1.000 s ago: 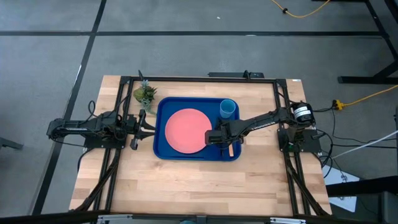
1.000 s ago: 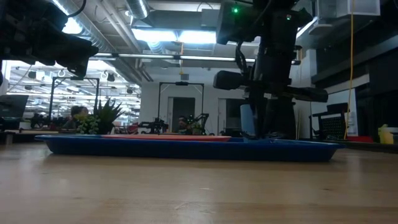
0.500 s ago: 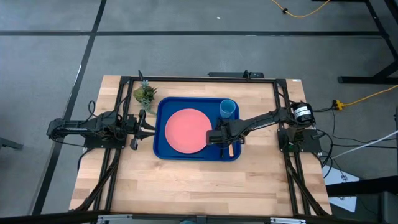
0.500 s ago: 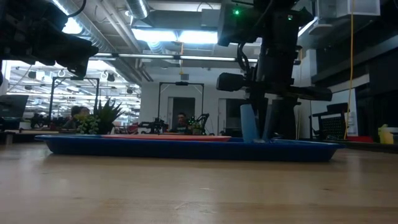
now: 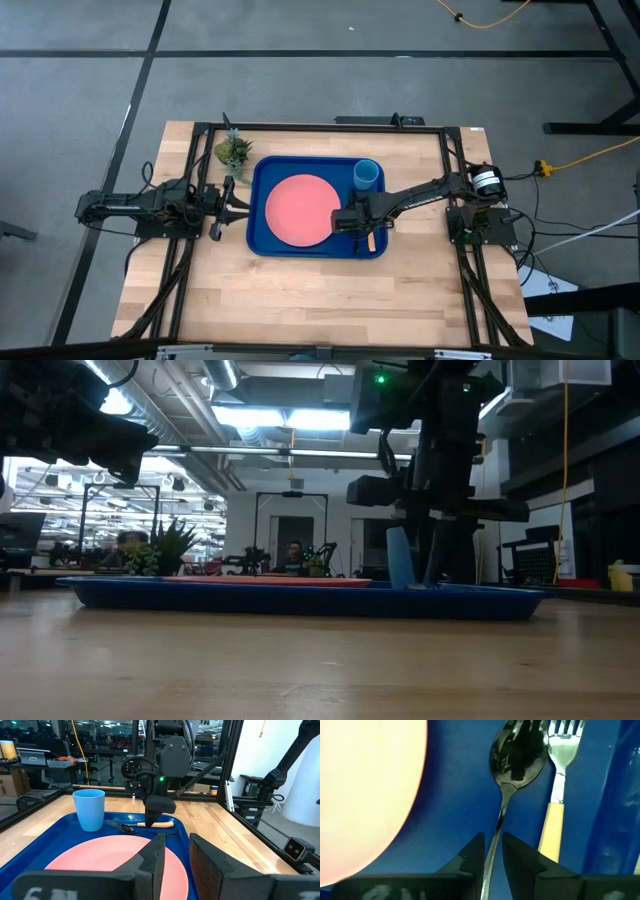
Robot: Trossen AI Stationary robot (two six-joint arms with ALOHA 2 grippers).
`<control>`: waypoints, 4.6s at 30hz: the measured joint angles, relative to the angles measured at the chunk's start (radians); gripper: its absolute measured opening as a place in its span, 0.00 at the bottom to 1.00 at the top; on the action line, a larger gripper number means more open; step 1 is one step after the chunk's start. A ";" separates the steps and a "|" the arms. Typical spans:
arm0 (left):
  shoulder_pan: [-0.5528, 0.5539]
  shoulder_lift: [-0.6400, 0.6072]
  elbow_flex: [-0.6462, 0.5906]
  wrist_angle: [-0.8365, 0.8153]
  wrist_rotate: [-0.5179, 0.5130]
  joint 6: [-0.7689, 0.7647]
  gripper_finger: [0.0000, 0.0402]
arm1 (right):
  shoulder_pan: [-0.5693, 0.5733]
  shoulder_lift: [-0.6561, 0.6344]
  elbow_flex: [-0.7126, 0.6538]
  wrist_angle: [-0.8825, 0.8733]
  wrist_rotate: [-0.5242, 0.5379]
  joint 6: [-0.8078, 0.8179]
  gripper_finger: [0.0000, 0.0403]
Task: Pick and place plate/cup/fork/spoon on tray
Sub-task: Put the black spoon on the left side of the brown fork on the blue tray
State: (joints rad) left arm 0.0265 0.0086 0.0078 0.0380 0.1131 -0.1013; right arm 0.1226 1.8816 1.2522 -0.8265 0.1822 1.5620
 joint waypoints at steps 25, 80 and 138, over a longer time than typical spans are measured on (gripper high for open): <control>0.000 0.000 0.000 0.000 0.000 0.000 0.20 | 0.110 0.003 0.000 0.283 0.027 -1.485 0.18; 0.000 0.000 0.000 0.000 0.000 0.000 0.20 | 0.092 -0.585 -0.659 0.735 0.082 -1.540 0.18; 0.000 0.000 0.000 -0.001 -0.023 0.000 0.20 | 0.105 -0.188 -0.443 0.697 -0.008 -1.435 0.15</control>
State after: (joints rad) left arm 0.0262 0.0090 0.0075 0.0367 0.0897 -0.1013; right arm 0.2279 1.6941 0.8089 -0.1299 0.1745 0.1268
